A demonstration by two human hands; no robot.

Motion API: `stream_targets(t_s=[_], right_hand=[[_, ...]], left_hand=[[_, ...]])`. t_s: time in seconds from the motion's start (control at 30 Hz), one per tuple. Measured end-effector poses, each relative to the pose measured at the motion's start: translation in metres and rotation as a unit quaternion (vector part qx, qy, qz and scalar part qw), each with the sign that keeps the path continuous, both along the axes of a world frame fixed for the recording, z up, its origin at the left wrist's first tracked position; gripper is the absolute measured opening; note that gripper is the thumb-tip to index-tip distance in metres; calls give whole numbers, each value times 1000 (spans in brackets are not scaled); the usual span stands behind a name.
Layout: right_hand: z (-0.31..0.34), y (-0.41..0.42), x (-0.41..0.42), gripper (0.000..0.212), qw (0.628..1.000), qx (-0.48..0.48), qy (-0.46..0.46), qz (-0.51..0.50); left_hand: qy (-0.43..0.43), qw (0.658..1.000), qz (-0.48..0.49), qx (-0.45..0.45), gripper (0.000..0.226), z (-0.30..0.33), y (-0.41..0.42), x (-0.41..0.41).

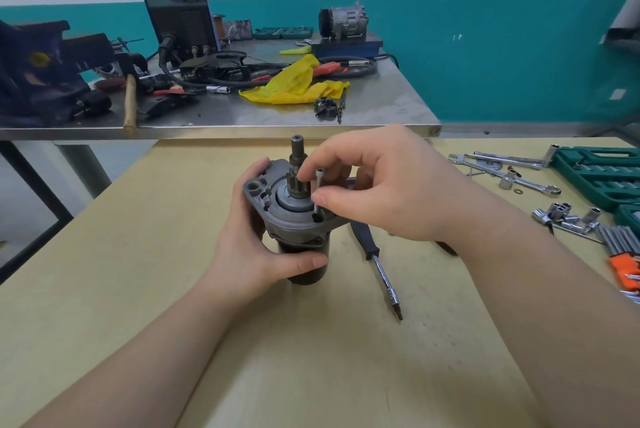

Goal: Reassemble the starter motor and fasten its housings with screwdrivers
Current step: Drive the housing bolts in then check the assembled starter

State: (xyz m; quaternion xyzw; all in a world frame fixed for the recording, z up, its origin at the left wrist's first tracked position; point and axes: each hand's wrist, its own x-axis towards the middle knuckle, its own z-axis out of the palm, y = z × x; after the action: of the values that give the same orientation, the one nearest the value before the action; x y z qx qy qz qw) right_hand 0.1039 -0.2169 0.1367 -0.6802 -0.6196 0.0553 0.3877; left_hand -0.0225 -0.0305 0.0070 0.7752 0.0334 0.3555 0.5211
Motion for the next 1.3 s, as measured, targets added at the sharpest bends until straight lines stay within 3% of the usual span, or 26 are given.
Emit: stream_targets(t_s=[0.37,0.77,1.3], right_hand=[[2,-3,1,29,998,24,-56,0],[8,-1,1,26,992,-18,-123,-21],[6,2,-1,20,990,-62,-125,11]], left_hand=[[1,1000,7,-22,127,-2,-1,3],[-13,1000,-1,-14,126,-4,0,3],[-36,999,14,-11,127,-10,-3,5]])
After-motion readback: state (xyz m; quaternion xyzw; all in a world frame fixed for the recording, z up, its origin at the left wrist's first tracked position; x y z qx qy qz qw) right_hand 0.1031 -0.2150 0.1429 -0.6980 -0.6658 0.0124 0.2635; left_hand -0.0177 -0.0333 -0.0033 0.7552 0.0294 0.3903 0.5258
